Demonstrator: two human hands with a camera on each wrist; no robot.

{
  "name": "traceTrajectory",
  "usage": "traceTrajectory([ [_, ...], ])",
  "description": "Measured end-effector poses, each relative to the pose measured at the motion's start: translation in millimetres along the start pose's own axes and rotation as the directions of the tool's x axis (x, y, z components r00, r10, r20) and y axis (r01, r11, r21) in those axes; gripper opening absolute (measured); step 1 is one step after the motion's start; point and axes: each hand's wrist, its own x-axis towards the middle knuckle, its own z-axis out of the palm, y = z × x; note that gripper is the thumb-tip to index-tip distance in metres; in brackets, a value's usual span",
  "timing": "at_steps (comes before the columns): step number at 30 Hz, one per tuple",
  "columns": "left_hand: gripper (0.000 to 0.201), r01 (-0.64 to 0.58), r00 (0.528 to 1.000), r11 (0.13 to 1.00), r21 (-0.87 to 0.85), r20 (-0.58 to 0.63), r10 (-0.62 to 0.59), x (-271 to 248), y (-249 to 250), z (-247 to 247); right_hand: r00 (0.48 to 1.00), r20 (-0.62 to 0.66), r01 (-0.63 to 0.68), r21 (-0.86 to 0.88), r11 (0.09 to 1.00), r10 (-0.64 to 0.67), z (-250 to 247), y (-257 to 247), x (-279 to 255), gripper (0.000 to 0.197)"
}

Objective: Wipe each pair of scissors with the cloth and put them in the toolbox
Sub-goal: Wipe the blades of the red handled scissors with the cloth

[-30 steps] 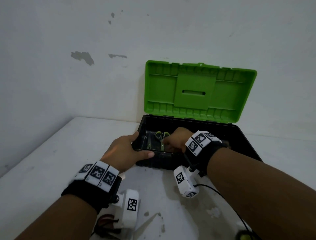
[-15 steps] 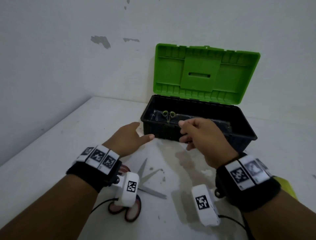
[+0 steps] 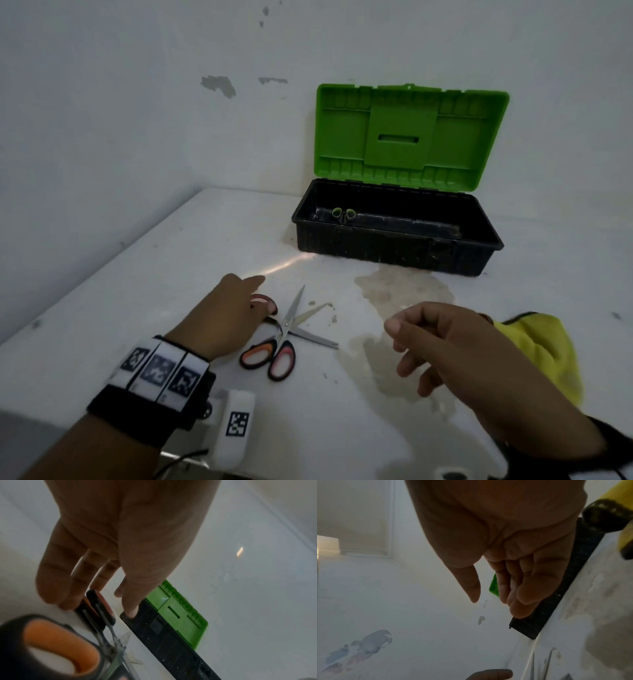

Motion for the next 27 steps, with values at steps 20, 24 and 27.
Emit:
traceTrajectory([
  [20, 0.025, 0.038, 0.962, 0.978, -0.204, 0.272, 0.020, 2, 26, -17, 0.991, -0.060, -0.111, 0.123, 0.986, 0.119, -28, 29, -31, 0.027],
  [24, 0.020, 0.118, 0.964, 0.829, -0.546, 0.264, 0.037, -13, 38, -22, 0.967, -0.228, -0.116, 0.011, 0.993, 0.116, -72, 31, -33, 0.027],
  [27, 0.021, 0.137, 0.970, 0.696, -0.705, 0.237, 0.050, -24, 56, -23, 0.938, -0.331, -0.154, -0.128, 0.980, 0.105, -101, 35, -33, 0.030],
])
